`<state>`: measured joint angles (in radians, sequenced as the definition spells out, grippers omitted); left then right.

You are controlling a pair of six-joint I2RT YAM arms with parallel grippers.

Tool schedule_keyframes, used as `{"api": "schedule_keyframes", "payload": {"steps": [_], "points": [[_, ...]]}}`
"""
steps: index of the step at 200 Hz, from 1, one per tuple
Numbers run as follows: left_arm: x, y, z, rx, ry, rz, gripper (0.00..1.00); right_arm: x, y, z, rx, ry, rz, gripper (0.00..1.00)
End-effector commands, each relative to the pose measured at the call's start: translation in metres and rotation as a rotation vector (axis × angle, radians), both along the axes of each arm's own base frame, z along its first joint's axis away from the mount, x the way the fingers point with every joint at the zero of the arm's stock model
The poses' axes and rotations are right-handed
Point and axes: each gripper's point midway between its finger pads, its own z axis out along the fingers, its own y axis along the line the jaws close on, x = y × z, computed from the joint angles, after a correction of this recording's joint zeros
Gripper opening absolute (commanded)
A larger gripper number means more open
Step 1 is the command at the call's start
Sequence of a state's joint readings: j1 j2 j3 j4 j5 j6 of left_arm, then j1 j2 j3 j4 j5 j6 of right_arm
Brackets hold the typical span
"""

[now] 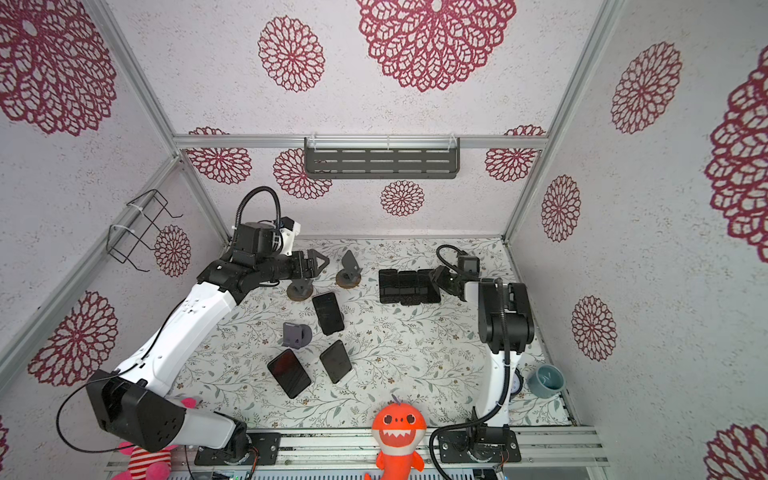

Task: Remove the phone from the phone stand
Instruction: 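Open the left gripper and draw it back toward the nearer stands, then close the left gripper on the pink-edged phone and lift it off its stand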

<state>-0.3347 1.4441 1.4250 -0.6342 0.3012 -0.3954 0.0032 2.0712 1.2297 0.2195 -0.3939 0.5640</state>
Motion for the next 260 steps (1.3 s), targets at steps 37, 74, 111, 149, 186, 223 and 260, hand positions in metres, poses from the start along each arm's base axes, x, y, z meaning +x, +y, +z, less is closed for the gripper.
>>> {"api": "schedule_keyframes", "payload": {"steps": [37,74,111,149,186,223,260], "points": [[-0.026,0.003,-0.048,0.111,0.038,-0.205,0.81,-0.084,-0.007,0.095,0.004,-0.036,0.142,0.71],[-0.007,0.024,-0.073,0.089,0.029,-0.157,0.71,-0.148,0.013,0.128,0.073,-0.070,0.227,0.69],[-0.001,0.019,-0.092,0.022,0.046,-0.214,0.71,-0.198,0.018,0.143,0.062,-0.082,0.246,0.67],[-0.003,0.014,-0.111,0.036,0.086,-0.279,0.85,-0.232,0.020,0.137,0.026,-0.020,0.298,0.67],[-0.007,0.011,-0.129,0.051,0.137,-0.330,0.85,-0.240,0.024,0.133,0.057,-0.021,0.299,0.67],[-0.002,0.009,-0.139,0.055,0.154,-0.347,0.79,-0.237,0.028,0.128,0.098,-0.014,0.306,0.65],[0.000,0.004,-0.143,0.042,0.162,-0.367,0.65,-0.238,0.030,0.128,0.108,-0.014,0.314,0.64]]}}
